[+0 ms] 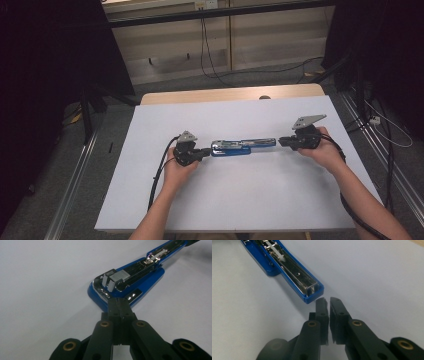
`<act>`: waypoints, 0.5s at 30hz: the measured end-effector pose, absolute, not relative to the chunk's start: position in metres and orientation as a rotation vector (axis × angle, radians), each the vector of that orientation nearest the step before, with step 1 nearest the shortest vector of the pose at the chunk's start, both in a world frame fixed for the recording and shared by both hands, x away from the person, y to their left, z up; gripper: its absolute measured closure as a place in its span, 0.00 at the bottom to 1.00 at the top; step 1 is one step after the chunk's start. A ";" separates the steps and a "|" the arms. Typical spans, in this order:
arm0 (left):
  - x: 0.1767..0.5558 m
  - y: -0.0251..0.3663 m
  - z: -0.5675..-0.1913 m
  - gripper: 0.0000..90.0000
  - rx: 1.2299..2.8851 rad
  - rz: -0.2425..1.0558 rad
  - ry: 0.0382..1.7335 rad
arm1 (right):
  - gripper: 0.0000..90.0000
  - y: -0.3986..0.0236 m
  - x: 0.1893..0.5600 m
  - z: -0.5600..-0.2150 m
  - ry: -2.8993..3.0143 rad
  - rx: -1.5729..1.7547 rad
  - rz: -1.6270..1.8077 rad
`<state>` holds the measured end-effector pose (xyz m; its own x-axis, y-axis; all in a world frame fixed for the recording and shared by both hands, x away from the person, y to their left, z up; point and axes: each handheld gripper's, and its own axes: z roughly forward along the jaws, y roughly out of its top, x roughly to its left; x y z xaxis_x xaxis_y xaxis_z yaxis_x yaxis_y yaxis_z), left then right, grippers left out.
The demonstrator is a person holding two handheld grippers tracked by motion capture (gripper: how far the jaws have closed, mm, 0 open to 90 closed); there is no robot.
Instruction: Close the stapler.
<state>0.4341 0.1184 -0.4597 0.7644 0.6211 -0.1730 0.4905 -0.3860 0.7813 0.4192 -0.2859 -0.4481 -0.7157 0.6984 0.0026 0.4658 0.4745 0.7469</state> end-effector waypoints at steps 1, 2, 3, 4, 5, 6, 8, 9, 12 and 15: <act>0.434 0.118 -0.460 1.00 2.055 0.180 0.828 | 0.96 -0.285 0.419 -0.450 2.423 0.990 1.096; 0.434 0.116 -0.461 1.00 2.048 0.188 0.831 | 0.97 -0.285 0.419 -0.451 2.423 0.994 1.099; 0.435 0.116 -0.460 1.00 2.054 0.191 0.824 | 0.98 -0.284 0.419 -0.451 2.429 0.991 1.101; 0.434 0.116 -0.460 1.00 2.058 0.191 0.824 | 0.98 -0.284 0.419 -0.452 2.433 0.989 1.097; 0.435 0.115 -0.461 1.00 2.057 0.196 0.819 | 0.98 -0.284 0.419 -0.453 2.435 0.989 1.092; 0.434 0.114 -0.461 1.00 2.054 0.192 0.821 | 0.99 -0.283 0.419 -0.453 2.439 0.988 1.093; 0.435 0.113 -0.462 1.00 2.058 0.193 0.815 | 0.99 -0.283 0.418 -0.454 2.439 0.987 1.093; 0.435 0.112 -0.462 1.00 2.065 0.200 0.809 | 0.99 -0.283 0.418 -0.454 2.441 0.986 1.093; 0.435 0.111 -0.462 1.00 2.061 0.208 0.803 | 1.00 -0.283 0.418 -0.454 2.449 0.981 1.095; 0.435 0.110 -0.462 1.00 2.065 0.217 0.791 | 1.00 -0.283 0.418 -0.455 2.453 0.989 1.104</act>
